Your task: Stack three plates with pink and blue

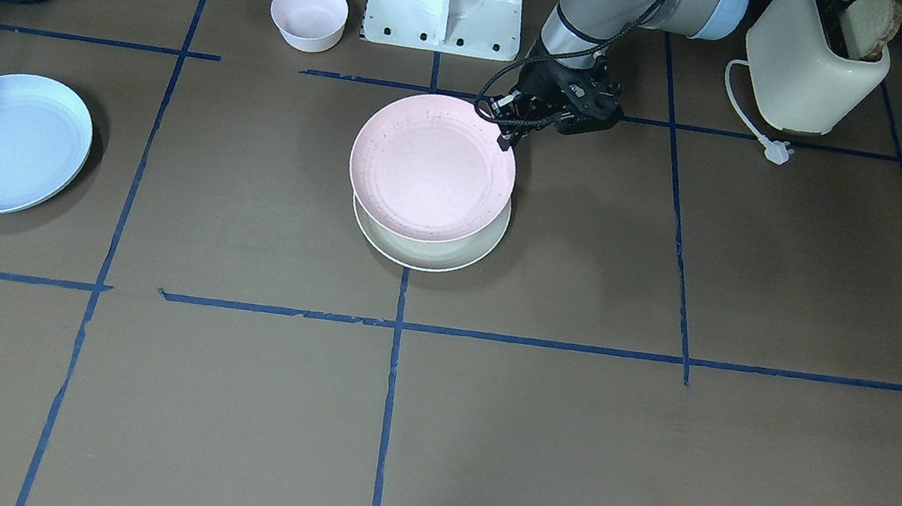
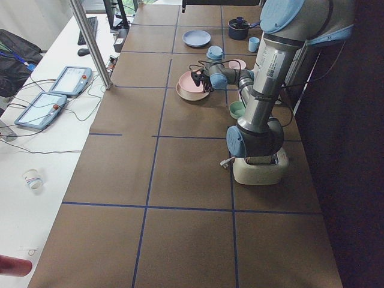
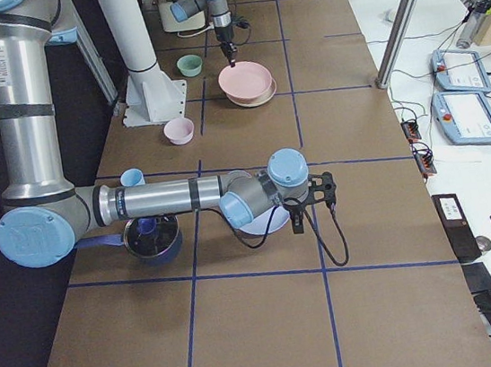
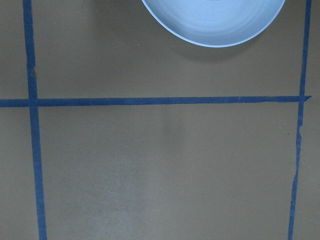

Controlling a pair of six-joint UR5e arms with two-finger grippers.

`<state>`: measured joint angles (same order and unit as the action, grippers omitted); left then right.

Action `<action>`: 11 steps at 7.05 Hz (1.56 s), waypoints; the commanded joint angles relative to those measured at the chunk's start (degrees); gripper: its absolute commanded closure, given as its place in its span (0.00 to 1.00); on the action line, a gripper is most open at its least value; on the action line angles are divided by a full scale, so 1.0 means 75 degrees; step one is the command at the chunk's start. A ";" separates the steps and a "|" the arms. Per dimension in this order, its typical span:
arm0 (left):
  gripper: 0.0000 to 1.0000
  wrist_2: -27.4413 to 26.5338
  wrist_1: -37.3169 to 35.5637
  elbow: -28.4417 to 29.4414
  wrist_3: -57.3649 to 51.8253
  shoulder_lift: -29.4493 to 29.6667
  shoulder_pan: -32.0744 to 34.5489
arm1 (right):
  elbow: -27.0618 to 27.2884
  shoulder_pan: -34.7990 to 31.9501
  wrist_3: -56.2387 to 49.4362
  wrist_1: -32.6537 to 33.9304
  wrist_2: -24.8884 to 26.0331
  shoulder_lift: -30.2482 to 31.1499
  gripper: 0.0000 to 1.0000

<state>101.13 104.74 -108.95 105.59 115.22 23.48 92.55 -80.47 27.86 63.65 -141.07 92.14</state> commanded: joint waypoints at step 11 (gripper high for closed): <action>0.00 0.1762 -0.0755 -0.0681 -0.0810 -0.0222 0.1568 | -0.0093 0.2452 0.2797 -0.3127 0.1837 0.1540 0.00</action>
<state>113.27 101.95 -111.96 101.91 113.98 34.19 92.04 -66.70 43.47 45.45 -130.60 101.49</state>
